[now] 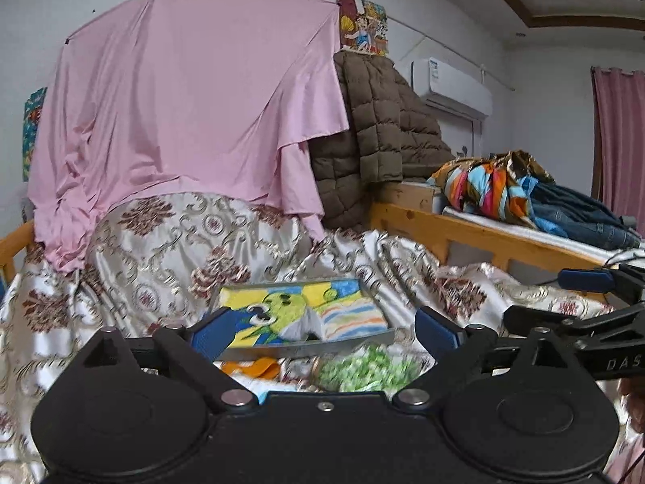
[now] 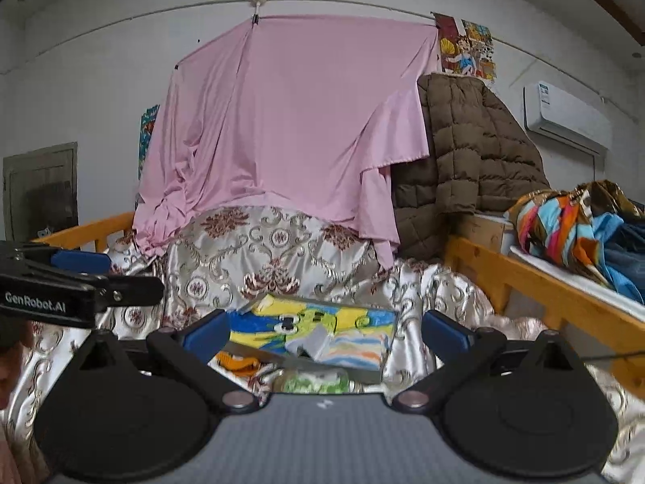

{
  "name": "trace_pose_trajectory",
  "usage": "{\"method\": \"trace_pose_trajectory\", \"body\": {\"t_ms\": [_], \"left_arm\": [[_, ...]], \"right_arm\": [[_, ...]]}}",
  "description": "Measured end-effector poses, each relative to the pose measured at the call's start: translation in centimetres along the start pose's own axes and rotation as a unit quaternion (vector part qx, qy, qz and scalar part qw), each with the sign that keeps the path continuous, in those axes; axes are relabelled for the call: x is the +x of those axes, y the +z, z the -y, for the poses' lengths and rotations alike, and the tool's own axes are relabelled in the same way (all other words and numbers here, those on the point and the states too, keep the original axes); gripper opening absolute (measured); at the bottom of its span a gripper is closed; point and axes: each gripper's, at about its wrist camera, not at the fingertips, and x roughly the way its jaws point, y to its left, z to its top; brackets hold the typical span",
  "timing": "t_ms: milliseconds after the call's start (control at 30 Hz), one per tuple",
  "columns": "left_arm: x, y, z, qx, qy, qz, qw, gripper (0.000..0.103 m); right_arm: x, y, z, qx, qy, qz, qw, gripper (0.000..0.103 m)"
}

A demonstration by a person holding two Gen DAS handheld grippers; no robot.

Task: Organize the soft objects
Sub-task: 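Lower both tools back toward the pile of soft items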

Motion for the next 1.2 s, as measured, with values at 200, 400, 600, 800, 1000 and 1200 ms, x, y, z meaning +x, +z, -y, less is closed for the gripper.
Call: {"method": "trace_pose_trajectory", "body": {"t_ms": [200, 400, 600, 800, 1000, 1200], "left_arm": [[-1.5, -3.0, -1.4, -0.009, 0.017, -0.029, 0.9994, 0.097], [-1.5, -5.9, -2.4, -0.023, 0.021, -0.078, 0.9964, 0.098], [-0.2, -8.1, -3.5, -0.033, 0.024, -0.138, 0.9896, 0.098], [1.1, -9.1, -3.4, -0.026, 0.013, -0.186, 0.9822, 0.098], [2.3, -9.9, -3.2, -0.027, -0.011, -0.219, 0.9752, 0.098], [3.7, -10.8, -3.7, -0.059, -0.035, -0.252, 0.9653, 0.098]], "right_arm": [[-1.1, -2.3, -0.3, 0.025, -0.010, -0.023, 0.999, 0.103], [-1.1, -4.5, -0.2, 0.041, -0.015, -0.061, 0.997, 0.103], [-0.8, -6.7, -0.8, 0.033, -0.018, -0.097, 0.995, 0.103], [0.4, -8.5, -1.2, 0.033, 0.004, -0.146, 0.989, 0.103], [1.6, -9.1, -1.9, 0.018, 0.037, -0.169, 0.985, 0.103], [2.9, -9.1, -2.6, -0.007, 0.057, -0.178, 0.982, 0.103]]}}
